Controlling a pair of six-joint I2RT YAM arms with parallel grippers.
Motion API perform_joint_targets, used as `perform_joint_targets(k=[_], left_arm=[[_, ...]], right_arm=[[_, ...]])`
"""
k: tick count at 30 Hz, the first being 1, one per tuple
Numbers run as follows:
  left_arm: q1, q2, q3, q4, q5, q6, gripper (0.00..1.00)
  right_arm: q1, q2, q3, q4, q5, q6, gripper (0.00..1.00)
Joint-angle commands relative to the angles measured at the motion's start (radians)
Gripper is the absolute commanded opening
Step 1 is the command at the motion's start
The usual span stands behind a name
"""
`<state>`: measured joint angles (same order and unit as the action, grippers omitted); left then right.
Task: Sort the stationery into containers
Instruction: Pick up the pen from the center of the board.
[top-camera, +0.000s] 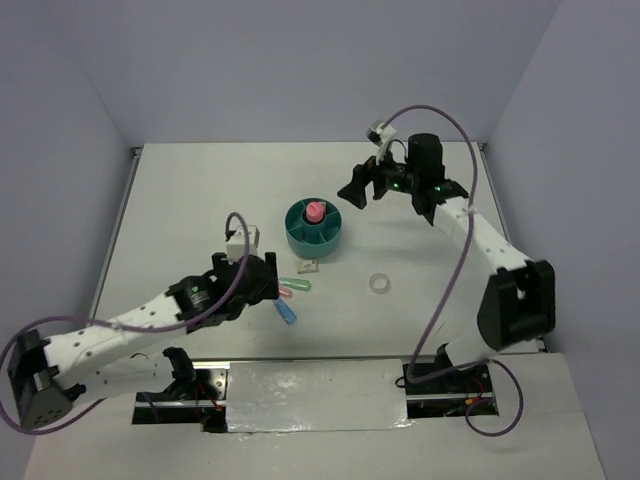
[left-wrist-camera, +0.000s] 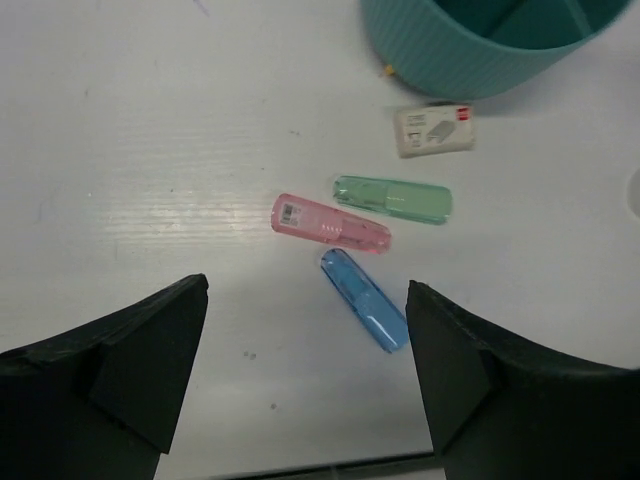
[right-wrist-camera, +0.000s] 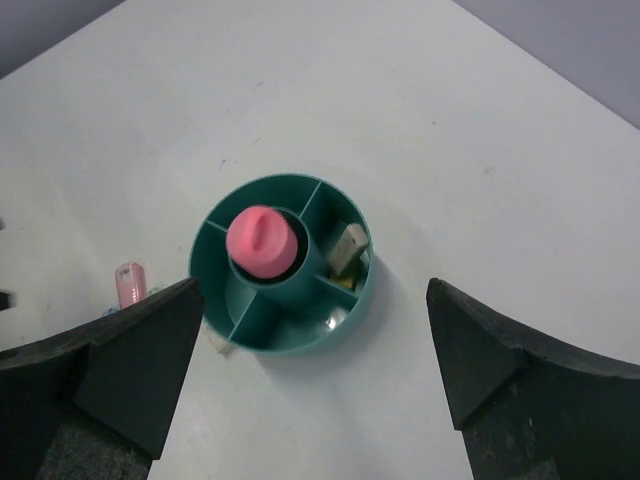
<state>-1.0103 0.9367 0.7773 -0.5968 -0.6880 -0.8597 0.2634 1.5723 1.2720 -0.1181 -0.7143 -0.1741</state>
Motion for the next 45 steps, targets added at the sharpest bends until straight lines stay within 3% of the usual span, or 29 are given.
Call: perform_joint_targets(k=[1, 5, 8, 14, 18, 21, 23, 27, 37, 40, 42, 45], left_arm=[[0.155, 0.146, -0.018, 0.174, 0.194, 0.063, 0.91], [0.185, 0.310, 0.025, 0.199, 0.200, 0.070, 0.92], [0.188, 0.434, 0.072, 0.203, 0.214, 0.082, 0.91], [0.180, 0.442, 0.051, 0.227, 0.278, 0.033, 0.85], [0.049, 0.401, 0.071, 0.057, 0.098, -0.270, 0.90], [-0.011, 0.480, 0.115, -0.032, 0.043, -0.438, 0.96], [-0.034, 0.542, 0.193, -0.191, 0.002, -0.581, 0.96], [-0.066, 0.668, 0.270, -0.304, -0.036, -0.722, 0.86], [-0.074, 0.757, 0.203, -0.160, 0.036, -0.714, 0.74], [-0.076, 0.748, 0.151, -0.104, 0.065, -0.719, 0.61], [-0.083, 0.734, 0.091, -0.058, 0.084, -0.728, 0.60], [-0.100, 0.705, 0.010, -0.008, 0.111, -0.752, 0.44]], right_arm=[[0.033, -0.224, -0.144, 0.089, 0.211, 0.142, 1.00], [0.129, -0.421, -0.299, 0.052, 0.505, 0.228, 1.00], [0.191, -0.518, -0.367, -0.038, 0.607, 0.287, 1.00], [0.243, -0.664, -0.523, -0.087, 0.696, 0.383, 1.00], [0.264, -0.701, -0.565, -0.132, 0.743, 0.389, 1.00], [0.264, -0.724, -0.565, -0.150, 0.740, 0.393, 1.00], [0.267, -0.748, -0.571, -0.143, 0.724, 0.397, 1.00], [0.273, -0.768, -0.568, -0.158, 0.691, 0.404, 1.00], [0.281, -0.791, -0.576, -0.167, 0.661, 0.400, 1.00], [0.280, -0.791, -0.577, -0.166, 0.674, 0.403, 1.00], [0.278, -0.796, -0.580, -0.158, 0.677, 0.397, 1.00], [0.280, -0.807, -0.592, -0.137, 0.674, 0.395, 1.00]])
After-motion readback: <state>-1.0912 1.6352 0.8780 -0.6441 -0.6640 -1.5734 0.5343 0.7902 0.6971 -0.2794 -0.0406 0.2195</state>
